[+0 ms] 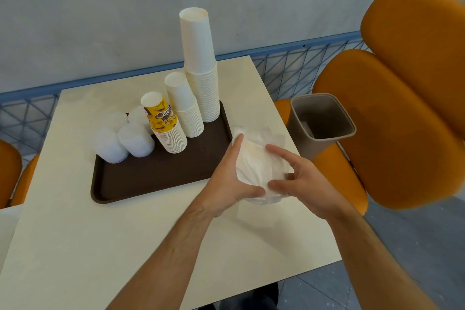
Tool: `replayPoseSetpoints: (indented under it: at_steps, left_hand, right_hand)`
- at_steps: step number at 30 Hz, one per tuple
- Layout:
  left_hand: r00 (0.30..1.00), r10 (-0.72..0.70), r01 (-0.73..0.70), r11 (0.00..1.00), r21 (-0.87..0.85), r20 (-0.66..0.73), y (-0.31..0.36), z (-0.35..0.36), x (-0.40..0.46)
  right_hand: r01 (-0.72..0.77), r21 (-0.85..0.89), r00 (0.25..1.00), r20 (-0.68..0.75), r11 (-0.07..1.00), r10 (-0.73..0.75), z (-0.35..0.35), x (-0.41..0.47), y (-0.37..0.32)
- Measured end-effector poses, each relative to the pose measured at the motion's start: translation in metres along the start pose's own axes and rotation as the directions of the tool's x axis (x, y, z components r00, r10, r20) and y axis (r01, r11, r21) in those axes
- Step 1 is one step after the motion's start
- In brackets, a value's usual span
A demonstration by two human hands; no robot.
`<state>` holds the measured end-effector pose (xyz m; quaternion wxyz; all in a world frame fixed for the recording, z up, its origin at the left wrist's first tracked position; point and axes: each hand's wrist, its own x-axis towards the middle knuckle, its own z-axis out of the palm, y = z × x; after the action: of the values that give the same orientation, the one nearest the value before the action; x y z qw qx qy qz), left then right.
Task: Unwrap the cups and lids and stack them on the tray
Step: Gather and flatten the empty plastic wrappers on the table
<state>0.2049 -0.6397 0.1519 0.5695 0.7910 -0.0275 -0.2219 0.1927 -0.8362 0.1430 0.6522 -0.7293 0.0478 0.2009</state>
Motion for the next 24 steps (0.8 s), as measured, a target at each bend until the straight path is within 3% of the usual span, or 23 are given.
replayPoseSetpoints:
  at_steps: [4, 7, 8, 11, 13, 17, 19, 24]
  left_hand:
    - [0.997, -0.031, 0.034, 0.998, -0.049, 0.068, -0.009, 0.009, 0.024]
    - [0.993, -0.043, 0.064, 0.979, -0.194, 0.107, -0.011, 0.018, 0.046]
    - [0.996, -0.039, 0.052, 0.985, -0.164, 0.079, -0.011, 0.021, 0.053]
    - [1.0, -0.001, 0.0, 0.99, 0.141, 0.007, -0.013, 0.035, 0.081]
    - [0.998, -0.006, -0.016, 0.93, 0.367, 0.059, -0.019, 0.047, 0.097]
    - [0.965, -0.234, 0.048, 0.607, 0.793, 0.121, -0.041, 0.071, 0.118]
    - [0.934, -0.345, 0.1, 0.501, 0.86, 0.092, -0.049, 0.08, 0.123]
    - [0.918, -0.393, 0.145, 0.47, 0.871, 0.06, -0.056, 0.087, 0.129]
  right_hand:
    - [-0.076, 0.0, 0.996, 0.042, 0.997, 0.076, -0.027, 0.011, 0.009]
    - [-0.086, 0.028, 0.996, -0.004, 0.996, 0.086, -0.056, 0.023, 0.015]
    - [-0.073, 0.047, 0.997, -0.033, 0.996, 0.074, -0.067, 0.028, 0.016]
    - [-0.037, 0.067, 0.988, -0.149, 0.997, 0.046, -0.109, 0.052, 0.019]
    - [-0.022, 0.023, 0.968, -0.249, 0.999, 0.027, -0.138, 0.073, 0.021]
    - [-0.006, -0.073, 0.915, -0.402, 0.997, -0.024, -0.189, 0.121, 0.027]
    - [-0.033, -0.12, 0.891, -0.454, 0.992, -0.025, -0.209, 0.145, 0.029]
    - [-0.141, -0.294, 0.88, -0.475, 0.945, -0.016, -0.229, 0.191, 0.041]
